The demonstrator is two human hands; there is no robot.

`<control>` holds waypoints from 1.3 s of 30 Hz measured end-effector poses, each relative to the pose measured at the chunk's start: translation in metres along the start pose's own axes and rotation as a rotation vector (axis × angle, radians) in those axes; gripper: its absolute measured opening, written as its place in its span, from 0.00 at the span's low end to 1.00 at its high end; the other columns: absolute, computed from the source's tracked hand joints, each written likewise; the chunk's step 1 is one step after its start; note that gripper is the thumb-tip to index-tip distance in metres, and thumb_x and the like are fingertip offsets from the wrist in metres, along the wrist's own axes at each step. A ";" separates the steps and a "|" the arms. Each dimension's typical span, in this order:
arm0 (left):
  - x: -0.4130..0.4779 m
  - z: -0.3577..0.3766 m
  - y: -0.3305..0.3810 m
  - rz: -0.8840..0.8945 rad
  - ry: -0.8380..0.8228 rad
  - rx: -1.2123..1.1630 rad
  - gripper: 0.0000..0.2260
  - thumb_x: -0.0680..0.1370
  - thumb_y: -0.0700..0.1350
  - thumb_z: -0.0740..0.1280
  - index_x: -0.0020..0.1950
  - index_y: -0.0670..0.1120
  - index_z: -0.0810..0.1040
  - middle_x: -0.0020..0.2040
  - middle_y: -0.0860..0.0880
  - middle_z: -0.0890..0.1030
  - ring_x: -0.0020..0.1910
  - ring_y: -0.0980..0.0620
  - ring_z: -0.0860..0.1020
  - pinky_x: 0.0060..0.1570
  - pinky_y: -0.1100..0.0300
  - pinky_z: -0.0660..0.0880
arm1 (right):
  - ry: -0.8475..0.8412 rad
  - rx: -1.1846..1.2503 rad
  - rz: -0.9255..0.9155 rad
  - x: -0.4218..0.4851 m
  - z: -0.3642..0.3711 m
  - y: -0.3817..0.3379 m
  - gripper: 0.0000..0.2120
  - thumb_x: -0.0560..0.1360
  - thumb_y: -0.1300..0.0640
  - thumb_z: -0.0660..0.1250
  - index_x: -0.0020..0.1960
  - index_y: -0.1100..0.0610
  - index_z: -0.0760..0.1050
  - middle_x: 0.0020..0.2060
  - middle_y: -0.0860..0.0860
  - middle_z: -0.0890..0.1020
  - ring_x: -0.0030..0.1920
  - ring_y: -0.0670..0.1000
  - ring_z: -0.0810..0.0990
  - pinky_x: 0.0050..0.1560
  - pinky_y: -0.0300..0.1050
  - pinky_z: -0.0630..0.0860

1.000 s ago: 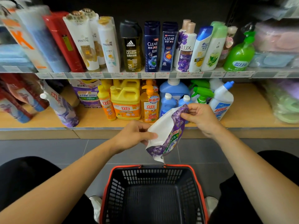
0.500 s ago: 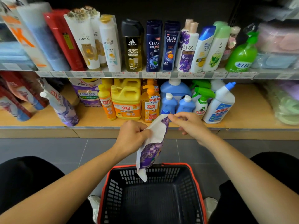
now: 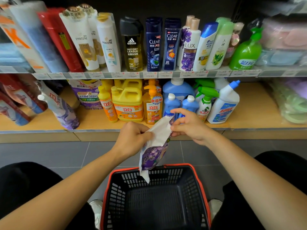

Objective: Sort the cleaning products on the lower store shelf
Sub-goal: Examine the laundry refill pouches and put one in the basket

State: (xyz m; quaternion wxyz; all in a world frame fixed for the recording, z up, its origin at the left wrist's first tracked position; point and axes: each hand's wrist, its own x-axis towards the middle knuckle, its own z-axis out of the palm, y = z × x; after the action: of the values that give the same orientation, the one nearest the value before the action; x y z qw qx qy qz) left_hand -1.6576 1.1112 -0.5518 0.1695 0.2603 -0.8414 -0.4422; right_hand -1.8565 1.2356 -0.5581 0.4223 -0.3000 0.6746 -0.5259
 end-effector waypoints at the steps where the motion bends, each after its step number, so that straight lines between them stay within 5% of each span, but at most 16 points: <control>1: 0.001 0.000 0.000 -0.003 -0.004 -0.002 0.19 0.75 0.38 0.72 0.24 0.42 0.75 0.24 0.46 0.77 0.24 0.55 0.70 0.28 0.52 0.66 | 0.006 -0.009 -0.006 -0.001 0.000 0.000 0.27 0.74 0.74 0.70 0.69 0.57 0.71 0.36 0.59 0.83 0.35 0.55 0.85 0.38 0.45 0.82; 6: 0.004 0.000 0.000 -0.035 -0.005 -0.038 0.22 0.75 0.39 0.72 0.21 0.47 0.74 0.21 0.51 0.74 0.23 0.57 0.68 0.27 0.60 0.63 | 0.090 -0.489 -0.327 -0.011 0.005 -0.007 0.21 0.73 0.65 0.75 0.59 0.45 0.80 0.37 0.48 0.80 0.34 0.42 0.77 0.39 0.33 0.73; 10: 0.008 -0.003 -0.001 -0.090 0.028 -0.141 0.22 0.73 0.37 0.73 0.20 0.48 0.75 0.20 0.51 0.73 0.22 0.57 0.66 0.26 0.65 0.63 | -0.146 -0.674 -0.556 -0.035 0.021 -0.008 0.09 0.72 0.55 0.76 0.53 0.49 0.86 0.48 0.43 0.81 0.53 0.48 0.77 0.58 0.43 0.73; 13: 0.009 -0.003 -0.001 -0.122 0.024 -0.214 0.23 0.73 0.35 0.72 0.19 0.49 0.75 0.20 0.53 0.71 0.21 0.58 0.66 0.26 0.67 0.65 | -0.155 -0.679 -0.641 -0.045 0.033 -0.009 0.12 0.70 0.56 0.79 0.54 0.52 0.86 0.48 0.47 0.83 0.52 0.50 0.78 0.57 0.54 0.74; 19: 0.013 -0.003 -0.002 -0.142 -0.024 -0.300 0.21 0.74 0.34 0.73 0.21 0.47 0.78 0.21 0.53 0.72 0.22 0.58 0.69 0.26 0.67 0.68 | -0.095 -0.691 -0.625 -0.050 0.048 -0.003 0.16 0.70 0.54 0.79 0.58 0.47 0.84 0.47 0.44 0.75 0.53 0.48 0.73 0.61 0.51 0.66; 25: 0.016 0.004 0.000 -0.191 -0.031 -0.353 0.18 0.76 0.37 0.74 0.25 0.46 0.82 0.24 0.49 0.76 0.24 0.54 0.75 0.28 0.64 0.74 | -0.004 -0.658 -0.643 -0.041 0.034 -0.008 0.05 0.69 0.58 0.80 0.45 0.55 0.87 0.40 0.47 0.80 0.42 0.47 0.79 0.47 0.54 0.77; 29: 0.018 0.003 0.004 -0.252 0.006 -0.408 0.11 0.76 0.38 0.74 0.33 0.38 0.84 0.29 0.44 0.81 0.25 0.52 0.77 0.28 0.64 0.76 | 0.028 -0.688 -0.709 -0.037 0.024 -0.006 0.05 0.69 0.59 0.80 0.44 0.56 0.87 0.41 0.47 0.82 0.41 0.48 0.81 0.46 0.53 0.79; 33: 0.020 0.006 0.003 -0.249 0.012 -0.440 0.15 0.79 0.41 0.72 0.36 0.33 0.81 0.31 0.42 0.78 0.26 0.52 0.77 0.31 0.62 0.77 | 0.058 -0.599 -0.722 -0.034 0.029 -0.003 0.03 0.70 0.62 0.78 0.41 0.60 0.85 0.40 0.50 0.82 0.41 0.52 0.81 0.45 0.55 0.78; 36: 0.022 0.007 0.004 -0.252 -0.018 -0.569 0.17 0.83 0.49 0.65 0.40 0.40 0.83 0.36 0.47 0.82 0.34 0.55 0.80 0.35 0.61 0.78 | 0.214 -0.552 -0.694 -0.027 0.025 -0.008 0.03 0.72 0.64 0.76 0.40 0.63 0.83 0.38 0.52 0.82 0.40 0.53 0.80 0.45 0.56 0.77; 39: 0.017 0.007 -0.007 -0.253 -0.078 -0.577 0.15 0.81 0.57 0.64 0.55 0.49 0.85 0.51 0.50 0.87 0.48 0.52 0.84 0.45 0.56 0.81 | 0.367 -0.567 -0.664 -0.019 0.017 -0.018 0.04 0.73 0.64 0.75 0.41 0.62 0.82 0.37 0.52 0.81 0.38 0.53 0.79 0.44 0.56 0.77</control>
State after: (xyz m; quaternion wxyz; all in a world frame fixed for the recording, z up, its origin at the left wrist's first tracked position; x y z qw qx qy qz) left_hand -1.6733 1.1022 -0.5602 0.1477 0.2869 -0.6479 -0.6900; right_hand -1.8331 1.2391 -0.5372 0.0067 -0.5050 0.7227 -0.4719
